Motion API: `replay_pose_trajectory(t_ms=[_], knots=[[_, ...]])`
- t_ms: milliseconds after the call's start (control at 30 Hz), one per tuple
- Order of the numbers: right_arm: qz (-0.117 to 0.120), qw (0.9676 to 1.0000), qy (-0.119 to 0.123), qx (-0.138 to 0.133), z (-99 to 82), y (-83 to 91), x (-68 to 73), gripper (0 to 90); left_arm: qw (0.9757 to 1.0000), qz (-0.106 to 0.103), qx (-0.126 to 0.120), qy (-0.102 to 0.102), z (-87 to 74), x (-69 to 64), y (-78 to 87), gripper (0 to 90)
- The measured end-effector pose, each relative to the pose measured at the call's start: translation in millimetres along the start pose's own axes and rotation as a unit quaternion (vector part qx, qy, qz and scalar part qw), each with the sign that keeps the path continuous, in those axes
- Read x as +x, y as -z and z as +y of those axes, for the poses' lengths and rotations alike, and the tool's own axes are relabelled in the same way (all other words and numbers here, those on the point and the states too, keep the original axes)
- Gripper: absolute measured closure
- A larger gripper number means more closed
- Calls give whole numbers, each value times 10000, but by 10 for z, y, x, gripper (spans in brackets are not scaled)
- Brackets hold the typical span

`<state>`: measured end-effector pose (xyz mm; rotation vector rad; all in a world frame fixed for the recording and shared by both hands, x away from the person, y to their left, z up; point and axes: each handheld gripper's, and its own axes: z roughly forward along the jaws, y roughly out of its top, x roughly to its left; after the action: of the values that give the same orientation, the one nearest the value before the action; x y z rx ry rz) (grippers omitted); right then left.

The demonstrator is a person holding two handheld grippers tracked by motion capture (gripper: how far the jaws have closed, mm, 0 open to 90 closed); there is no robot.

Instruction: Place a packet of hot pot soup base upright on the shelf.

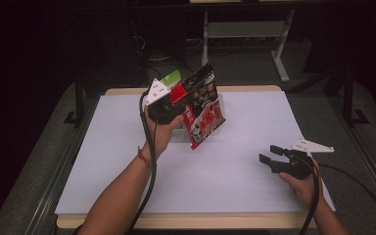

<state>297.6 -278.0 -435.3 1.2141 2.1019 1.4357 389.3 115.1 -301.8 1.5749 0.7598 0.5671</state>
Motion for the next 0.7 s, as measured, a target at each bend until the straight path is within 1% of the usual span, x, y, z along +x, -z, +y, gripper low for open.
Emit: replay_pose_trajectory(t_ms=[67, 133, 167, 200, 233, 300, 433, 500, 600, 633, 667, 700], knots=[[-13, 10000, 1, 20, -4, 0, 3, 353, 9999, 141, 27, 66, 21, 32, -68, 799], [-7, 10000, 5, 37, -10, -3, 1, 353, 9996, 273, 87, 24, 37, 31, -130, 799], [-7, 10000, 12, 39, -11, -6, 1, 353, 9992, 375, 142, -17, 48, 21, -172, 799], [4, 10000, 18, 45, -13, -9, 0, 353, 9987, 489, 163, -27, 57, 15, -221, 799], [24, 10000, 24, 52, -14, -12, 4, 352, 9984, 543, 178, -25, 63, 14, -250, 798], [52, 10000, 47, 62, -16, -14, 13, 351, 9973, 705, 215, -41, 74, 14, -329, 798], [114, 9999, 71, 74, -20, -24, 33, 351, 9952, 926, 325, 2, 80, 17, -503, 799], [126, 9998, 102, 100, -25, -32, 34, 350, 9934, 1086, 366, -69, 75, 12, -599, 799], [134, 9998, 99, 122, -30, -33, 38, 350, 9915, 1245, 370, -81, 46, 14, -709, 799], [141, 9998, 94, 106, -31, -32, 38, 349, 9911, 1281, 361, -56, 38, 23, -739, 799], [149, 9998, 90, 102, -33, -31, 37, 349, 9909, 1309, 322, 20, 28, 37, -765, 799], [154, 9998, 92, 105, -35, -32, 38, 348, 9904, 1336, 332, 103, 19, 56, -793, 799]])
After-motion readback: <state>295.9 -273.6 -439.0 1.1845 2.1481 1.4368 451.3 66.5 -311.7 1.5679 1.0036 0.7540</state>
